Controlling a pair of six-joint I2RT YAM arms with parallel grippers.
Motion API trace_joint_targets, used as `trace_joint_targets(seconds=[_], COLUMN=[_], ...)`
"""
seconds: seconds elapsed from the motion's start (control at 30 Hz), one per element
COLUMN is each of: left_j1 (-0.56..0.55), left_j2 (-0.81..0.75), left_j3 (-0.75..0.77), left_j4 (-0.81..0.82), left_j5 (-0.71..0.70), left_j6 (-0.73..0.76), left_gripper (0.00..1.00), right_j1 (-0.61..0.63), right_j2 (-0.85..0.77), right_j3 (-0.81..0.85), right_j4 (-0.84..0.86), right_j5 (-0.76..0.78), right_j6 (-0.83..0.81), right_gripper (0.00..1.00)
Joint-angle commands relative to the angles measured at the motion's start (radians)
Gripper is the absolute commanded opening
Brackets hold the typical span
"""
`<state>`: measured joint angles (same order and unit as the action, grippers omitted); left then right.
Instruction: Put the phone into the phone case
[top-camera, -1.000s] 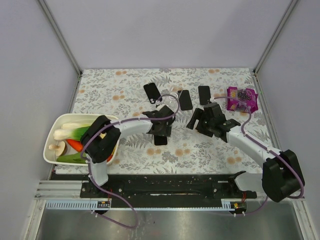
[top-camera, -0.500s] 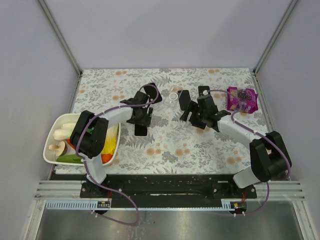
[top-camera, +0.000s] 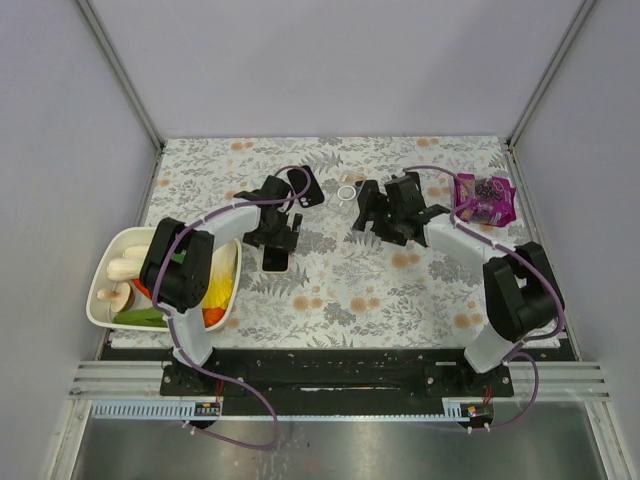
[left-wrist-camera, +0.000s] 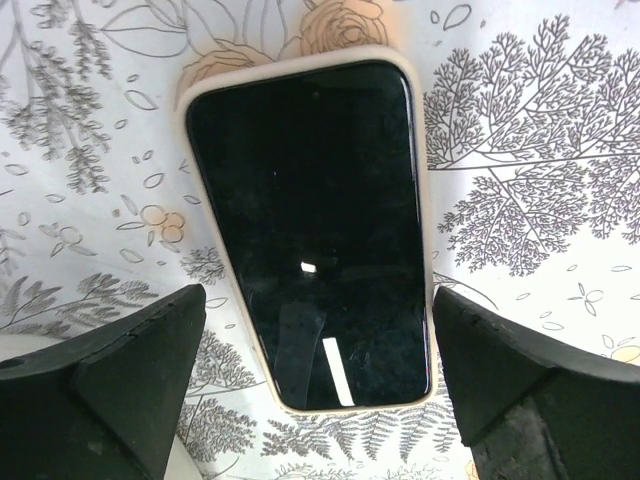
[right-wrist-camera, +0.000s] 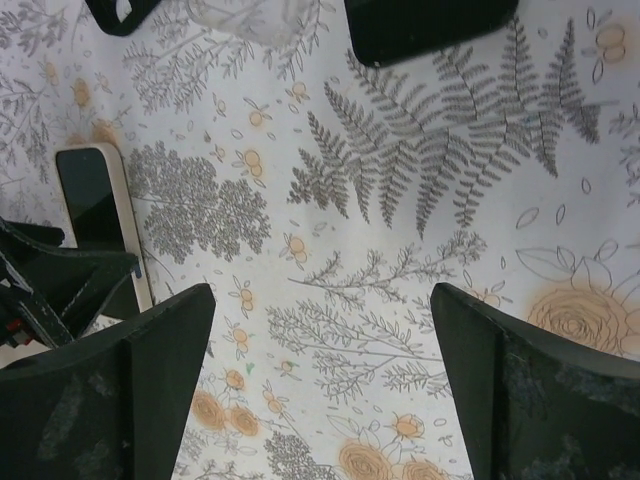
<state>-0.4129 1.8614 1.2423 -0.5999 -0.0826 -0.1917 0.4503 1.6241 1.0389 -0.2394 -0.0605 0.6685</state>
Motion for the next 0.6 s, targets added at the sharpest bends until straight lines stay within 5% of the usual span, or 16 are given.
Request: trace_joint_targets(seconds=[0.0, 0.17, 0.4, 0.57], left_j1=[0.006, -0.016, -0.070, -0.076], left_j2=[-0.077, -0.197, -0.413, -0.554], left_j3=[0.081, 0.062, -0.073, -0.162], left_j4=[-0.050, -0.081, -0.097, -0.067], left_j5=[-0.077, -0.124, -0.118, -0.054], left_j6=[-0.083, -0.211, -0.337, -0.348], left_gripper=[0.99, 0.99, 0.99, 0.99], right_j1=[-0.016, -0.044, -0.050, -0.050], right_j2=[0.054, 0.160, 0.406, 0.543], right_j3=[0.130, 0.277, 0.579, 0.757], right_j4=[-0.040, -0.084, -0.207, -0.288], right_j5=[0.056, 0.139, 0.227, 0.275], right_j6=[-0.064, -0.072, -0.069, -0.066], right_gripper=[1.00, 0.97, 0.66, 0.59])
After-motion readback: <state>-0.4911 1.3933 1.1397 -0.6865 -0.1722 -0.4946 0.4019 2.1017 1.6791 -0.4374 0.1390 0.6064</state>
